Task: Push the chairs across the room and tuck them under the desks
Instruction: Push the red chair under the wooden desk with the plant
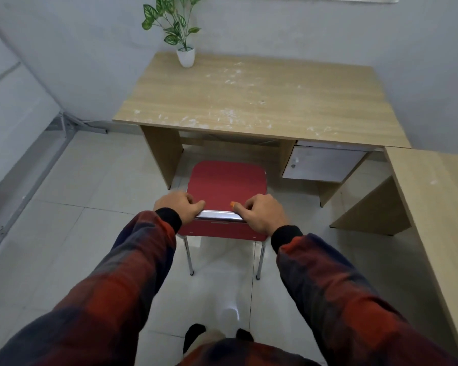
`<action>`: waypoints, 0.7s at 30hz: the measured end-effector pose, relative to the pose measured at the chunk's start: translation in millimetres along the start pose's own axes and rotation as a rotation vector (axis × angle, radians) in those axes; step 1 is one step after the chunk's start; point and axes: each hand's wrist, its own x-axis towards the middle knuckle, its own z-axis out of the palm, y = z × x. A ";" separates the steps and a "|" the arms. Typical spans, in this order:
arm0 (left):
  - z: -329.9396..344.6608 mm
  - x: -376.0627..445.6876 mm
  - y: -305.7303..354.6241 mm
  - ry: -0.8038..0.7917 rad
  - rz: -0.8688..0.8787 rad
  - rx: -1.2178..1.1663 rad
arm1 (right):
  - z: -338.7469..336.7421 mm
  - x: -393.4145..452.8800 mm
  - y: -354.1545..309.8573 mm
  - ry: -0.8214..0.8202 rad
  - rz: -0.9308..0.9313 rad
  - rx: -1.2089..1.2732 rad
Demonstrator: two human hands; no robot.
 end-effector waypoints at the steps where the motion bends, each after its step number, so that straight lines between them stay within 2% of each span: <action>1: -0.1 3.1 -1.8 0.009 0.004 -0.012 | -0.2 2.6 -1.3 0.017 -0.002 -0.006; 8: -13.4 28.8 -4.4 0.049 -0.040 -0.042 | -3.0 30.3 -10.6 0.042 -0.034 0.019; 16: -9.1 46.8 30.1 0.076 -0.106 -0.053 | -31.6 61.9 15.3 0.028 -0.059 0.040; 21: -8.8 49.8 39.7 0.118 -0.088 -0.077 | -33.5 67.4 20.9 0.079 0.060 -0.027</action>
